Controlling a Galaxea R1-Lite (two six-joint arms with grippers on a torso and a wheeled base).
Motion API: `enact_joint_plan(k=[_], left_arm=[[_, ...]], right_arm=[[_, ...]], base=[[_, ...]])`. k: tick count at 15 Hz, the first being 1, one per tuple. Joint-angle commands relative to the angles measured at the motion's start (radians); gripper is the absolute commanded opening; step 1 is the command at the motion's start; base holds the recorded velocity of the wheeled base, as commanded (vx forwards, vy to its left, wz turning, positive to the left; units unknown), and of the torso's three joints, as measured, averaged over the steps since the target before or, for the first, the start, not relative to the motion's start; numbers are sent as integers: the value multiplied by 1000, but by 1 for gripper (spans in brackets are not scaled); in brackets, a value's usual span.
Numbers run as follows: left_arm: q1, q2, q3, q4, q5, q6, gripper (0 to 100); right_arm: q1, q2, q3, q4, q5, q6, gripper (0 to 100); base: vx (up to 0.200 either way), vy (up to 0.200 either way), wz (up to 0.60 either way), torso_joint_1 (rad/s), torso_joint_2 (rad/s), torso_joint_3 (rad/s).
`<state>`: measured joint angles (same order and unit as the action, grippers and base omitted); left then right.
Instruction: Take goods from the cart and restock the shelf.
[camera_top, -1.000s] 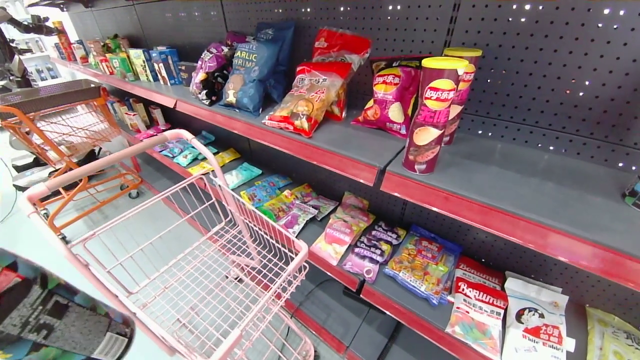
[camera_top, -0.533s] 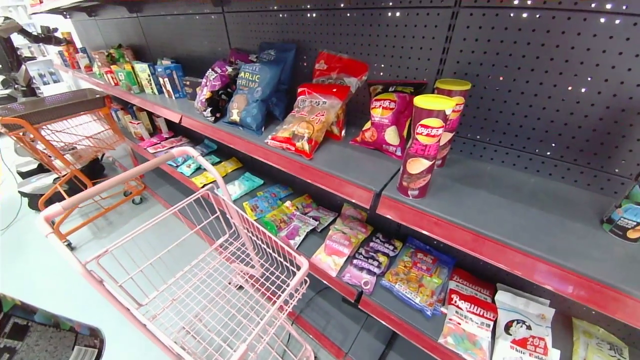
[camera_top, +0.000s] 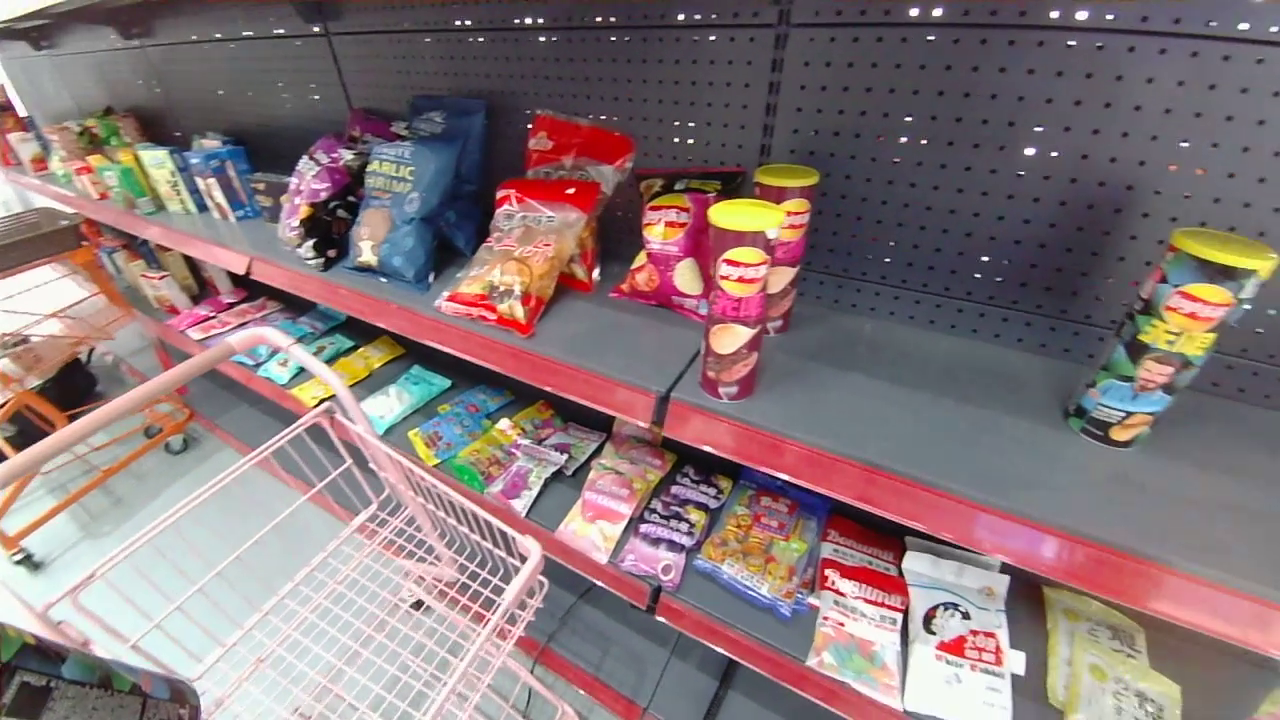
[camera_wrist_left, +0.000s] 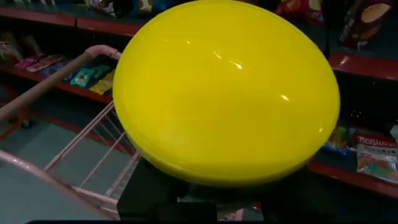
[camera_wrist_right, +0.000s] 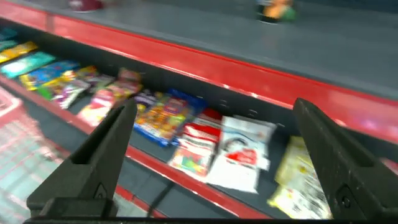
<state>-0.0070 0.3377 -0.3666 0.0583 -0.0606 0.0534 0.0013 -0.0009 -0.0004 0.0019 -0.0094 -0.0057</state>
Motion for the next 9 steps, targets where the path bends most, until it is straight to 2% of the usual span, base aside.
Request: enact_joint_plan(k=[1,5,9], left_arm=[[-1,1,6,2,1,17,0],[1,7,8,3,2,77,0],[1,9,8,3,2,95,0]], right_arm=[[0,1,-1,0,0,0,100],[0,1,0,0,0,0,100],[0,1,0,0,0,-2,100]], base=[[0,0,-600,2,2,2],[0,0,-600,1,2,0],[0,0,-600,2,2,4]])
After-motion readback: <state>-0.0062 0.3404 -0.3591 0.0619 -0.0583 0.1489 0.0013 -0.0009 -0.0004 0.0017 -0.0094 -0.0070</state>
